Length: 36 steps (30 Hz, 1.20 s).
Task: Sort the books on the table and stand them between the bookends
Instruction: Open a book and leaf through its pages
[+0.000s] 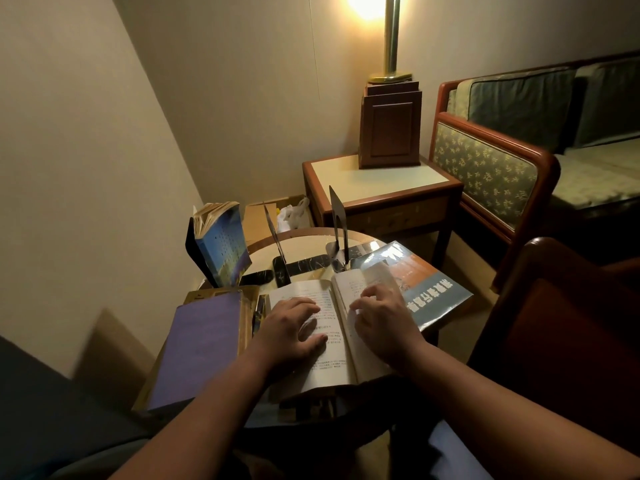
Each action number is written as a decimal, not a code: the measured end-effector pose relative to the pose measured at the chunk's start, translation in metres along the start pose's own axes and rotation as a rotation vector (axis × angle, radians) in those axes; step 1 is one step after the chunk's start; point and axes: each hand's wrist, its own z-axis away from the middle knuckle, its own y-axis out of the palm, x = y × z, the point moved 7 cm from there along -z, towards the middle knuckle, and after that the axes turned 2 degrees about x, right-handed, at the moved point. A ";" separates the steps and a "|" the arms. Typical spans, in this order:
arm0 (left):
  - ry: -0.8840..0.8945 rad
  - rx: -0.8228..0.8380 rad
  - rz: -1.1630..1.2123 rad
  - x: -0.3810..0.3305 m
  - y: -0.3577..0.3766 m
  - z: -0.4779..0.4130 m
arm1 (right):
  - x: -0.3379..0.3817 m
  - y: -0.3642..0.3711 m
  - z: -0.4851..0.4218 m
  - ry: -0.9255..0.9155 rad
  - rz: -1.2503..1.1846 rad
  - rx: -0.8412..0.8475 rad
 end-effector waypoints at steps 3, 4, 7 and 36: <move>-0.003 0.001 0.002 0.001 0.000 0.000 | 0.000 0.005 -0.002 0.054 -0.027 0.060; -0.004 0.007 -0.001 0.001 0.001 0.000 | -0.001 0.008 -0.002 0.078 -0.036 0.097; -0.006 0.016 -0.004 0.002 0.002 0.000 | -0.002 0.010 0.000 0.098 -0.022 0.147; 0.028 0.676 -0.571 -0.042 0.046 -0.026 | -0.046 0.003 0.023 -0.203 0.186 0.204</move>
